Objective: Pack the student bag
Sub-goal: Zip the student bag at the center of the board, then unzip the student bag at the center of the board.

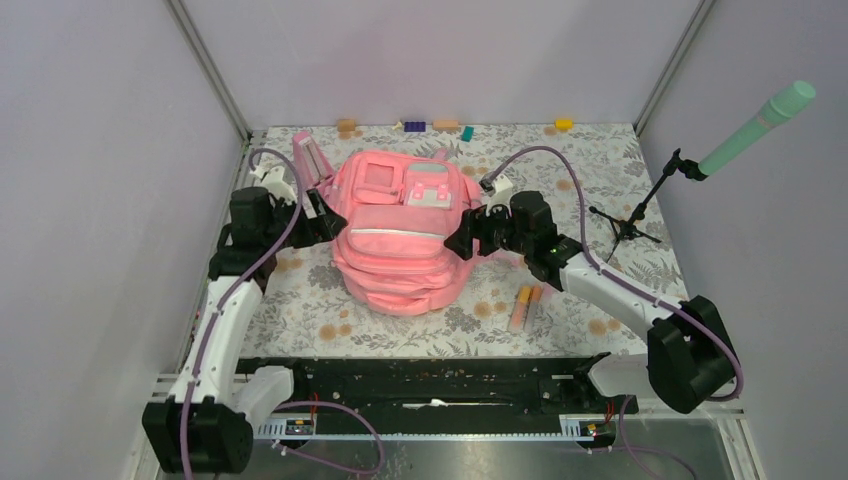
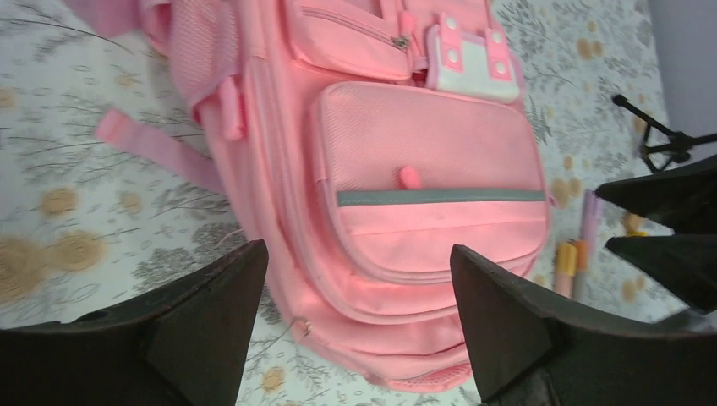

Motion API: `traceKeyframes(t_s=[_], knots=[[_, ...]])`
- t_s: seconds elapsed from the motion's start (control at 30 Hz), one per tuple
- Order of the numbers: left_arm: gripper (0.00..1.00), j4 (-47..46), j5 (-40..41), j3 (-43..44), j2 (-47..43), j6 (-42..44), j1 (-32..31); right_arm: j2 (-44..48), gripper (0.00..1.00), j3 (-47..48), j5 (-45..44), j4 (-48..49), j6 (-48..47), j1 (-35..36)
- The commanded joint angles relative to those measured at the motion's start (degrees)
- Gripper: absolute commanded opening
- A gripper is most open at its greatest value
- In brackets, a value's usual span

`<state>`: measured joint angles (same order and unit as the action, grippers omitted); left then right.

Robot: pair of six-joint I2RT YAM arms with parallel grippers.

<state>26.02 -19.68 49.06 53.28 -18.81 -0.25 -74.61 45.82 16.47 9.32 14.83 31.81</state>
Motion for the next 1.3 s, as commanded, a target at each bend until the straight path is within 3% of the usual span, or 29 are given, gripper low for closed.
traceKeyframes(t_s=[0.0,0.3,0.43,0.47,1.0,1.27], knots=[[0.82,-4.14,-10.22,3.96,7.08,-3.55,0.25,-1.7,0.77,-0.91,14.37,10.32,1.72,-0.1],[0.73,-2.03,-3.44,3.64,12.99,-3.26,-1.71,1.25,0.76,-3.45,10.47,7.59,-0.05,-0.08],[0.51,-4.23,-5.42,1.86,13.25,-4.08,-2.63,2.13,0.75,-4.27,9.24,6.05,-1.03,-0.08],[0.5,-4.3,-4.61,1.86,13.28,-3.78,-3.48,2.21,0.75,-4.37,9.15,5.9,-1.17,-0.08],[0.53,-2.03,7.37,0.17,14.79,-3.67,-8.36,5.85,0.74,-5.92,7.95,3.45,-1.67,-0.08],[0.54,-3.03,4.27,-0.69,16.42,-5.52,-8.66,6.57,0.73,-6.27,7.87,2.54,-1.96,-0.08]])
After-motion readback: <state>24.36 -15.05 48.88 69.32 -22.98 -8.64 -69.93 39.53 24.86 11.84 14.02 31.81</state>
